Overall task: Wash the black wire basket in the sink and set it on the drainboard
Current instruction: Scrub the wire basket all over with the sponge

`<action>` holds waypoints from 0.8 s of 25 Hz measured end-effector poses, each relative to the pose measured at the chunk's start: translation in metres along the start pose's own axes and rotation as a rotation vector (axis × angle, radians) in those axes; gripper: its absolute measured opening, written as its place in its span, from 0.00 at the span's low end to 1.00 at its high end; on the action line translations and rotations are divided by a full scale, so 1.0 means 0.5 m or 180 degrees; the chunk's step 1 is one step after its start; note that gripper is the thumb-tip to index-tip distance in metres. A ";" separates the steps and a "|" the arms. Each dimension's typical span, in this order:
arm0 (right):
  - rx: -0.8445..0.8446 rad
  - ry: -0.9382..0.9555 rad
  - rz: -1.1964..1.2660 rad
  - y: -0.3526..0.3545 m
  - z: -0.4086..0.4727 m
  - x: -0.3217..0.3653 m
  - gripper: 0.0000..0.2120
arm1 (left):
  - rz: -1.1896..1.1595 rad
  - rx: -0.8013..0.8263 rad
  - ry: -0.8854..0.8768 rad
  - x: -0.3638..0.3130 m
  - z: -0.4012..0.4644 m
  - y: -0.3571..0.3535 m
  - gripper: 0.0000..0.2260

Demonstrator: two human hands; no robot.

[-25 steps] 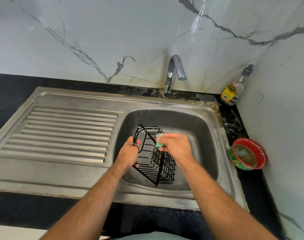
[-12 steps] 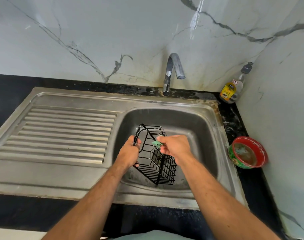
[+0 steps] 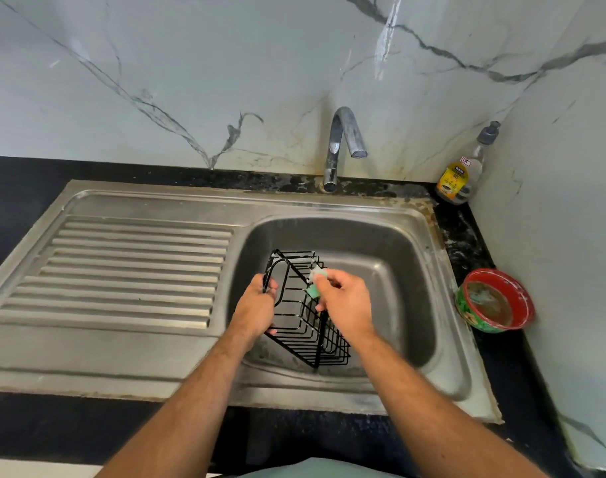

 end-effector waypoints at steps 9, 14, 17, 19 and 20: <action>0.0224 0.2147 -0.2252 0.020 -0.016 -0.014 0.12 | -0.0054 0.0083 -0.0056 -0.007 0.003 -0.010 0.08; 0.0662 0.1744 -0.2634 0.018 -0.004 0.005 0.16 | -0.0103 0.0068 -0.0079 -0.016 0.004 -0.015 0.08; -0.0241 0.1097 -0.1259 0.029 -0.014 -0.012 0.16 | -0.0147 0.0029 -0.0066 -0.023 0.001 -0.027 0.08; -0.0380 0.1037 -0.0866 0.029 -0.023 -0.029 0.15 | -0.0121 0.0011 -0.0053 -0.031 0.002 -0.027 0.08; -0.0214 0.1195 -0.1026 0.025 -0.030 -0.031 0.13 | -0.0093 0.0004 -0.0040 -0.032 0.004 -0.026 0.07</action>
Point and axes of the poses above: each hand's wrist, its own z-axis towards the middle knuckle, its own y-axis out of the back of the hand, x = y × z, the point moved 3 cm from there along z, towards the middle knuckle, and after that the axes turned 11 degrees about x, right-handed, at the moved point
